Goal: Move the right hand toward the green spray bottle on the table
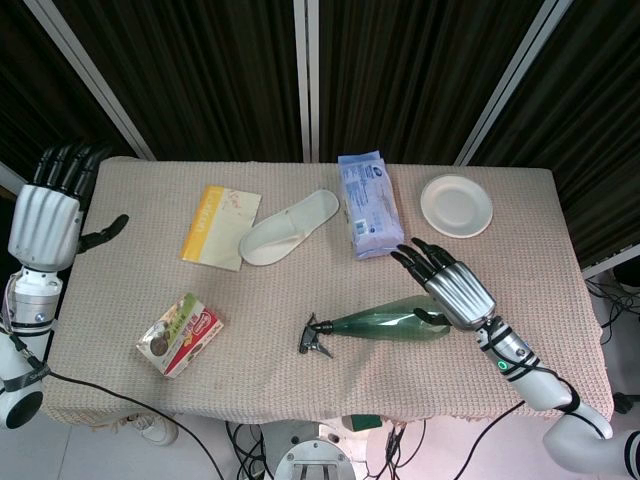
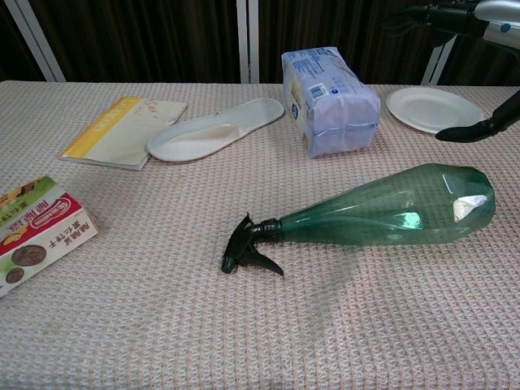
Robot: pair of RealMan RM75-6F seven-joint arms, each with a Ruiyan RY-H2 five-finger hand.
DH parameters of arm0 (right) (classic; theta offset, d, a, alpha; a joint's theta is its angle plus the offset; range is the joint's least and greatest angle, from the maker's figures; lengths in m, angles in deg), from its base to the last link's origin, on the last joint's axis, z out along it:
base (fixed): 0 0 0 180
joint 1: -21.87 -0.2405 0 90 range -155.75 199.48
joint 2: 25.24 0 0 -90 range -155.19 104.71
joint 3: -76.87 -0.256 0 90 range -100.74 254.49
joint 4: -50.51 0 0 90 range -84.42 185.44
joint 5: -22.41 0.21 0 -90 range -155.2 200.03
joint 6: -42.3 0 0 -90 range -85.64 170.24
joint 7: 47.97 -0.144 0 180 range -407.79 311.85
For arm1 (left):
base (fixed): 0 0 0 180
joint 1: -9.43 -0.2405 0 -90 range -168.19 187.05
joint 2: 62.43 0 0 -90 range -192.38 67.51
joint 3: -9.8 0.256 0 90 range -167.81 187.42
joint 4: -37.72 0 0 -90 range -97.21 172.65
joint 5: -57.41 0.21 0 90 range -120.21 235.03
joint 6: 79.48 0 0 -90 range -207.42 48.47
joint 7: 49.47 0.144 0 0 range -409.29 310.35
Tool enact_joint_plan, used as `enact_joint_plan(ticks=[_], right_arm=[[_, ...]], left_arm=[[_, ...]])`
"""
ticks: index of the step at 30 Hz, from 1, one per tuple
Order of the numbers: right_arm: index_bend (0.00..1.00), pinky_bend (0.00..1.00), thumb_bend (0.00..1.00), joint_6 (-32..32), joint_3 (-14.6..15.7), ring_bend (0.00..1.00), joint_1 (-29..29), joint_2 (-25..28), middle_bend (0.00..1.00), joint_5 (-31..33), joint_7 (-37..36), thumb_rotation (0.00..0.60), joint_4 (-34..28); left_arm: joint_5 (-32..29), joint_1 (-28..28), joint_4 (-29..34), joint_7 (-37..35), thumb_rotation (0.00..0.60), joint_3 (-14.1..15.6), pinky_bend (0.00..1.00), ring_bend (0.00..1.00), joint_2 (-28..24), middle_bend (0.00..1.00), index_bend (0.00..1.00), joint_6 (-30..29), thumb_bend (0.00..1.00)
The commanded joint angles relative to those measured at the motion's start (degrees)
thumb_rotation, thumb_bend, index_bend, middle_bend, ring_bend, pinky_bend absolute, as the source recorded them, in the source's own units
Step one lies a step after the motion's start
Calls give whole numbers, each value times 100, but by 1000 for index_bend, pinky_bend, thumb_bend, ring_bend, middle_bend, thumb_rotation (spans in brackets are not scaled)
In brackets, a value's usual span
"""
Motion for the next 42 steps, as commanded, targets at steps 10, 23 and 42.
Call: enact_joint_plan(ticks=[10, 23, 42], right_arm=[[0, 210, 170, 30, 174, 80, -48, -78, 57, 59, -130, 600, 59], [0, 979, 693, -758, 612, 607, -1272, -809, 12, -1127, -2204, 600, -186], [0, 986, 1000, -263, 1188, 563, -2200, -1678, 0, -1921, -3448, 600, 258]], left_arm=[[-325, -163, 254, 203, 600, 417, 164, 85, -145, 123, 86, 251, 132], [-816, -1336, 268, 212, 600, 1286, 200, 85, -243, 124, 86, -207, 133], [-803, -1715, -150, -38, 600, 1465, 180, 85, 298, 123, 86, -422, 133]])
